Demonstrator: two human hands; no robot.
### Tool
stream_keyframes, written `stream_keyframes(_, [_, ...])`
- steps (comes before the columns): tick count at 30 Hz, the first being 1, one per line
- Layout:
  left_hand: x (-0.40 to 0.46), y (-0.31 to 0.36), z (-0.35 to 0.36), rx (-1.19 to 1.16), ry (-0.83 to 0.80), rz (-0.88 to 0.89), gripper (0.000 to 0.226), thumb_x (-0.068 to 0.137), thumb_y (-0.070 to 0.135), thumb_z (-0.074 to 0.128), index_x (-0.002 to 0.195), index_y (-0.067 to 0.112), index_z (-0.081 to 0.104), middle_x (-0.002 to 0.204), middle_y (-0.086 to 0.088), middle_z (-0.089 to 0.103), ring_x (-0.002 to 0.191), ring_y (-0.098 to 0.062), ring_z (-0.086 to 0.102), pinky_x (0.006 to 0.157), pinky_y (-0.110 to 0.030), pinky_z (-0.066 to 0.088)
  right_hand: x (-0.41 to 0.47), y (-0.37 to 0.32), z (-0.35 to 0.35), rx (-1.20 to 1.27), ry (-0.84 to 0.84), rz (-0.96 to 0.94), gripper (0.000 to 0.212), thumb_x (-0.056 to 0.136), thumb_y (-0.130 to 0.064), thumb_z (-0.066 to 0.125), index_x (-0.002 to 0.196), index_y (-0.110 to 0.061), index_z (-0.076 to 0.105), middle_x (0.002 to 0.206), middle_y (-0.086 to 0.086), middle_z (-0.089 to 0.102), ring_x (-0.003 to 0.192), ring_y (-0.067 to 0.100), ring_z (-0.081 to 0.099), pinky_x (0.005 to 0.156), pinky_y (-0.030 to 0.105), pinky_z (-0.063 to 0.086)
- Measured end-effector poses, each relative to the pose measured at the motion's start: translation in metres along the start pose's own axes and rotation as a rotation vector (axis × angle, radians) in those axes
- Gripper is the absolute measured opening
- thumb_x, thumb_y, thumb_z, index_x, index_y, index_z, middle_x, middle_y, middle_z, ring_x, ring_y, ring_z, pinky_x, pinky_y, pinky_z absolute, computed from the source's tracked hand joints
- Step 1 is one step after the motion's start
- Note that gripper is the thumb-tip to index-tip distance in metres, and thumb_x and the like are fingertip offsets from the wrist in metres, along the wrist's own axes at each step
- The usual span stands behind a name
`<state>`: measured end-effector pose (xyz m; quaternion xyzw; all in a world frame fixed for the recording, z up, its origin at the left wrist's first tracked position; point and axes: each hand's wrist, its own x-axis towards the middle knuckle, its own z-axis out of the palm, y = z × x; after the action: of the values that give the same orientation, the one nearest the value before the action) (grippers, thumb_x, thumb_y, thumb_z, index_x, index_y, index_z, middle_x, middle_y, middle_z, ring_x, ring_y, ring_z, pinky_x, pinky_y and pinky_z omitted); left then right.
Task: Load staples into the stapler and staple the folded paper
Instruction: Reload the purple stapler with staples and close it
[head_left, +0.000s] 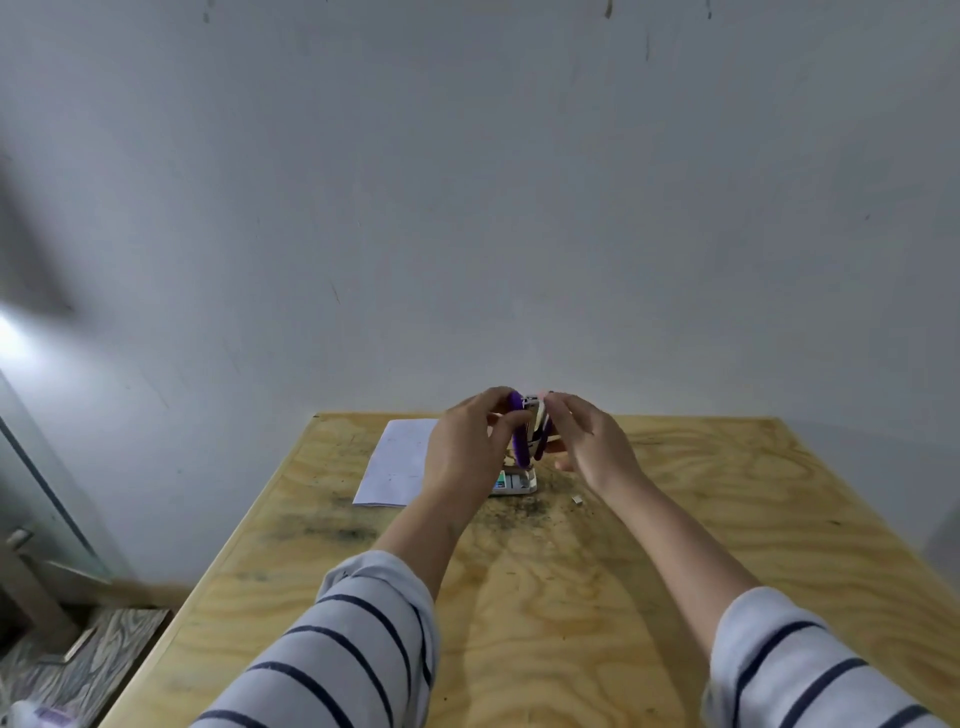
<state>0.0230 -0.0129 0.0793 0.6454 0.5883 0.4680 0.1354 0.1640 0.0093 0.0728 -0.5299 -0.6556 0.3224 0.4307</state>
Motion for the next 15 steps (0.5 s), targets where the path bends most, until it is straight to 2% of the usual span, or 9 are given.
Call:
stream_keyframes(3, [0.001, -0.003, 0.001, 0.007, 0.047, -0.008, 0.007, 0.093, 0.031, 0.051, 0.095, 0.028, 0.058, 0.087, 0.004, 0.068, 0.074, -0.016, 0.064, 0.064, -0.033, 0.051, -0.001, 0.001, -0.005, 0.019, 0.083, 0.057, 0.040, 0.099, -0.039, 0.035, 0.116, -0.014, 0.062, 0.097, 0.011, 0.071, 0.070, 0.022, 0.069, 0.055, 0.023, 0.056])
stream_keyframes(4, [0.000, -0.007, 0.001, -0.047, 0.079, -0.047, 0.007, 0.094, 0.030, 0.049, 0.096, 0.028, 0.056, 0.088, 0.004, 0.067, 0.073, -0.020, 0.065, 0.066, -0.038, 0.053, -0.001, 0.003, -0.007, 0.084, 0.108, 0.107, 0.039, 0.100, -0.035, 0.033, 0.113, -0.010, 0.061, 0.095, 0.015, 0.071, 0.066, 0.022, 0.069, 0.053, 0.023, 0.056])
stream_keyframes(7, [-0.004, -0.012, 0.001, -0.227, 0.135, -0.184, 0.009, 0.098, 0.027, 0.042, 0.098, 0.025, 0.051, 0.091, 0.002, 0.064, 0.078, -0.025, 0.065, 0.071, -0.048, 0.055, -0.002, 0.008, -0.009, 0.356, 0.132, 0.258, 0.036, 0.102, -0.026, 0.030, 0.110, -0.003, 0.057, 0.099, 0.024, 0.068, 0.068, 0.027, 0.071, 0.064, 0.037, 0.060])
stream_keyframes(11, [-0.011, -0.010, 0.001, -0.543, 0.210, -0.344, 0.015, 0.100, 0.011, 0.032, 0.106, 0.019, 0.044, 0.099, 0.001, 0.059, 0.085, -0.026, 0.063, 0.068, -0.044, 0.057, -0.008, 0.006, -0.011, 0.681, 0.194, 0.427, 0.034, 0.102, -0.018, 0.029, 0.117, 0.002, 0.052, 0.093, 0.025, 0.067, 0.058, 0.025, 0.069, 0.055, 0.034, 0.060])
stream_keyframes(13, [-0.015, -0.013, -0.001, -0.541, 0.243, -0.371, 0.023, 0.098, 0.005, 0.030, 0.108, 0.021, 0.043, 0.106, 0.001, 0.053, 0.089, -0.027, 0.059, 0.063, -0.037, 0.050, -0.012, 0.006, -0.011, 0.829, 0.198, 0.478, 0.034, 0.102, -0.018, 0.029, 0.121, 0.000, 0.051, 0.093, 0.024, 0.067, 0.058, 0.026, 0.071, 0.054, 0.035, 0.061])
stream_keyframes(15, [-0.017, -0.018, -0.005, -0.344, 0.245, -0.302, 0.036, 0.091, -0.006, 0.032, 0.110, 0.022, 0.045, 0.115, 0.001, 0.045, 0.094, -0.025, 0.053, 0.070, -0.038, 0.046, -0.014, 0.006, -0.013, 0.915, 0.193, 0.509, 0.034, 0.102, -0.020, 0.030, 0.115, 0.001, 0.053, 0.093, 0.025, 0.068, 0.061, 0.028, 0.071, 0.058, 0.036, 0.061])
